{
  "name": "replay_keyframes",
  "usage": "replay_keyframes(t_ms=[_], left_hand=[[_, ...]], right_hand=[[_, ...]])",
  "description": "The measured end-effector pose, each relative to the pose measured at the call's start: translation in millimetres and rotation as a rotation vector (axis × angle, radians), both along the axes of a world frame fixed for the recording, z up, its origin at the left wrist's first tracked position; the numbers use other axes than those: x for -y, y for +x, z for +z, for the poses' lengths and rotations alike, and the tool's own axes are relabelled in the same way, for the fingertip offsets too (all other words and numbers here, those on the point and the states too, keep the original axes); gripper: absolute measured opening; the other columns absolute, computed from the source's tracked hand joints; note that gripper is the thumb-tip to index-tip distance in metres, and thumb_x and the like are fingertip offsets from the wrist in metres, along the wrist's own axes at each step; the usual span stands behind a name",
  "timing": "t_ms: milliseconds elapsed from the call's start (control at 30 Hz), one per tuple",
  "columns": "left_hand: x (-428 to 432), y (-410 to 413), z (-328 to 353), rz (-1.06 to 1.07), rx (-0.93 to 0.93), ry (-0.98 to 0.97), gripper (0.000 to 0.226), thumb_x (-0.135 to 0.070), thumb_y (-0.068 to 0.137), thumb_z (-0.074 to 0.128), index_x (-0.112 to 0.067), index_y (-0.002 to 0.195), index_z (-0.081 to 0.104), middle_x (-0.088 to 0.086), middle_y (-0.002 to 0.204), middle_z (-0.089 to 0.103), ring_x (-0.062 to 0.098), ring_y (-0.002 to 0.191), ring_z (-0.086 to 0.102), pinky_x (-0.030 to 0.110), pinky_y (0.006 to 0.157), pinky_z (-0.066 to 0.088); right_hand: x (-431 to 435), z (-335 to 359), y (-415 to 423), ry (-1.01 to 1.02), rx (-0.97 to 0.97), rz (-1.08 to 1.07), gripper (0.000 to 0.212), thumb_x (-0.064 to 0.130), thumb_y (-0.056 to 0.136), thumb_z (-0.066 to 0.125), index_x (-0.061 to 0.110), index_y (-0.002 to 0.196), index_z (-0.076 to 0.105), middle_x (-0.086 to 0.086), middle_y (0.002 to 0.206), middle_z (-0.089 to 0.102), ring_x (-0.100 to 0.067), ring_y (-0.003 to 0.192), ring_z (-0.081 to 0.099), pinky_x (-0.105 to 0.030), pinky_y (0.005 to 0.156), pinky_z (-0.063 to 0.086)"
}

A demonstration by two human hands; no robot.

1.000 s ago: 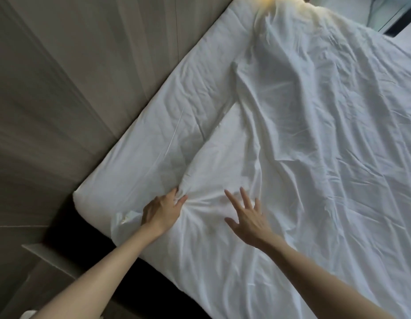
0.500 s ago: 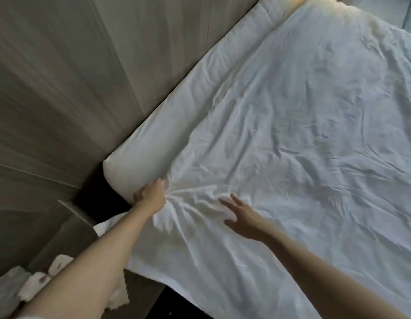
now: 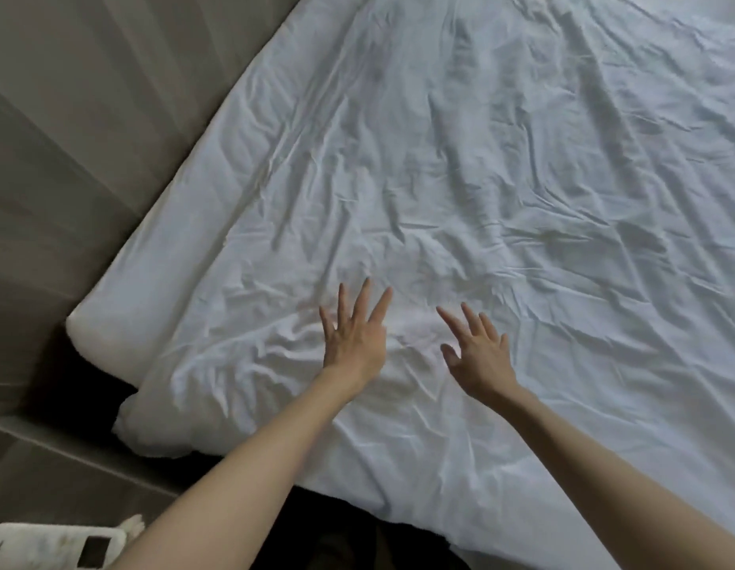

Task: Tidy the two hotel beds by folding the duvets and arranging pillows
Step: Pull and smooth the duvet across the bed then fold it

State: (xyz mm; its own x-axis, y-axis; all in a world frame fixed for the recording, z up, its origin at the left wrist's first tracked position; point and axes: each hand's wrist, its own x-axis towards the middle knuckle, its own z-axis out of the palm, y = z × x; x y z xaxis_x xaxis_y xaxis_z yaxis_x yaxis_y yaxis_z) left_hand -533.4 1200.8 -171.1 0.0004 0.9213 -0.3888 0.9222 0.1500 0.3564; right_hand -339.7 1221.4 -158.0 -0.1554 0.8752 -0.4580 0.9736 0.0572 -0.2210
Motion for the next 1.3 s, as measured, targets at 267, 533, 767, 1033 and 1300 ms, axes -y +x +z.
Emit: replay_keyframes(t_ms=[267, 533, 767, 1033, 1300], left_hand=[[-12, 69, -53, -0.111, -0.114, -0.092, 0.061, -0.063, 0.096, 0.022, -0.049, 0.148, -0.005, -0.008, 0.156, -0.03, 0.038, 0.136, -0.038, 0.07, 0.104, -0.018], [77, 100, -100, -0.026, -0.184, -0.029, 0.067, -0.066, 0.089, 0.018, -0.048, 0.148, -0.009, -0.013, 0.156, -0.028, 0.035, 0.142, -0.029, 0.07, 0.107, -0.012], [170, 98, -105, 0.025, -0.184, -0.059, 0.069, -0.064, 0.085, 0.009, -0.045, 0.15, -0.003, -0.013, 0.16, -0.016, 0.026, 0.146, -0.022, 0.054, 0.115, -0.012], [199, 99, -78, 0.71, 0.096, 0.307, 0.045, -0.018, 0.09, 0.063, -0.012, 0.134, 0.053, 0.015, 0.139, 0.039, 0.038, 0.126, 0.037, 0.048, 0.105, 0.036], [224, 58, -93, 1.232, 0.482, -0.023, 0.095, -0.056, 0.087, 0.058, -0.038, 0.152, -0.009, 0.013, 0.16, 0.007, 0.037, 0.143, 0.018, 0.049, 0.113, 0.02]], right_hand=[[7, -43, 121, -0.018, 0.118, -0.146, 0.055, 0.056, 0.099, 0.031, 0.052, 0.148, 0.007, 0.01, 0.161, -0.013, -0.028, 0.148, -0.011, -0.069, 0.11, 0.001], [67, -93, 146, -0.184, 0.141, 0.131, 0.07, 0.082, 0.079, 0.008, 0.06, 0.136, -0.027, 0.008, 0.148, -0.044, -0.039, 0.137, -0.037, -0.075, 0.101, -0.013], [150, -101, 158, -0.1, 0.121, 0.557, 0.089, 0.08, 0.078, 0.038, 0.056, 0.141, -0.021, 0.002, 0.154, -0.035, -0.047, 0.133, -0.038, -0.085, 0.094, -0.005], [160, -60, 152, -0.137, 0.066, 0.453, 0.063, 0.044, 0.093, 0.051, 0.052, 0.147, 0.018, 0.007, 0.16, 0.013, -0.042, 0.141, 0.015, -0.066, 0.106, 0.028], [130, -50, 104, -0.039, -0.034, 0.559, 0.072, 0.045, 0.096, 0.05, 0.053, 0.148, 0.0, 0.004, 0.162, -0.012, -0.037, 0.147, -0.004, -0.059, 0.113, 0.024]])
